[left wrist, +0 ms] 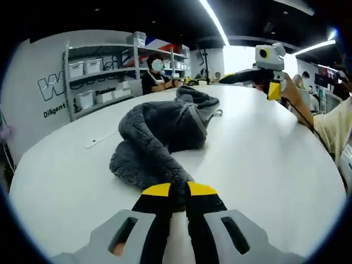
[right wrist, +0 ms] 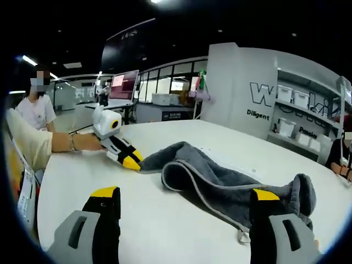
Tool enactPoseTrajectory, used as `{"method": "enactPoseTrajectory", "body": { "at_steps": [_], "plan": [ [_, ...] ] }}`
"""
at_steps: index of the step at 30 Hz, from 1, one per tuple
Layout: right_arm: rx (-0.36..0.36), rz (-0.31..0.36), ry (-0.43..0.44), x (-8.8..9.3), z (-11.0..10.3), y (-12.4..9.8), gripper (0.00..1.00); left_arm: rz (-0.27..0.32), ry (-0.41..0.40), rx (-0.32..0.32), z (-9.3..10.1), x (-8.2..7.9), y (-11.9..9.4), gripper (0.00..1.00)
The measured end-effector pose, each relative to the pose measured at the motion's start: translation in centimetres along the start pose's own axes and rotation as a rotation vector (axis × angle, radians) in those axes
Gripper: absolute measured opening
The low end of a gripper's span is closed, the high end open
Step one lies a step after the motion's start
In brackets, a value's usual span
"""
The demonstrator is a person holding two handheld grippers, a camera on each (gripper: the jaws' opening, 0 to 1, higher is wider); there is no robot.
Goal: Fold the towel on the table until its edges align and the towel forms a compact rectangular stack.
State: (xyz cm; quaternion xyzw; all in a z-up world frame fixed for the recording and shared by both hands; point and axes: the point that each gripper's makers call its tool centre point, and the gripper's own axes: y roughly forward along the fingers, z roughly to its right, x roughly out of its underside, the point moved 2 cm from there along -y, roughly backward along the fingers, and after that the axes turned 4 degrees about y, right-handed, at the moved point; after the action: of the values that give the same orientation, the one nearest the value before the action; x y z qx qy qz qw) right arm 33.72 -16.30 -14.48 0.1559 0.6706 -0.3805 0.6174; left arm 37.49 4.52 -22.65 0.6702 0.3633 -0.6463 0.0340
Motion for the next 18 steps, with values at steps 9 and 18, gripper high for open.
{"method": "enactPoseTrajectory", "body": {
  "at_steps": [9, 18],
  "plan": [
    [-0.003, 0.000, -0.001, 0.0, -0.1, 0.0, 0.99, 0.059, -0.098, 0.043, 0.2, -1.5, -1.0, 0.03],
    [-0.004, -0.001, 0.004, 0.1, -0.2, 0.1, 0.99, 0.207, -0.157, 0.076, 0.4, -6.0, -4.3, 0.03]
  ]
}}
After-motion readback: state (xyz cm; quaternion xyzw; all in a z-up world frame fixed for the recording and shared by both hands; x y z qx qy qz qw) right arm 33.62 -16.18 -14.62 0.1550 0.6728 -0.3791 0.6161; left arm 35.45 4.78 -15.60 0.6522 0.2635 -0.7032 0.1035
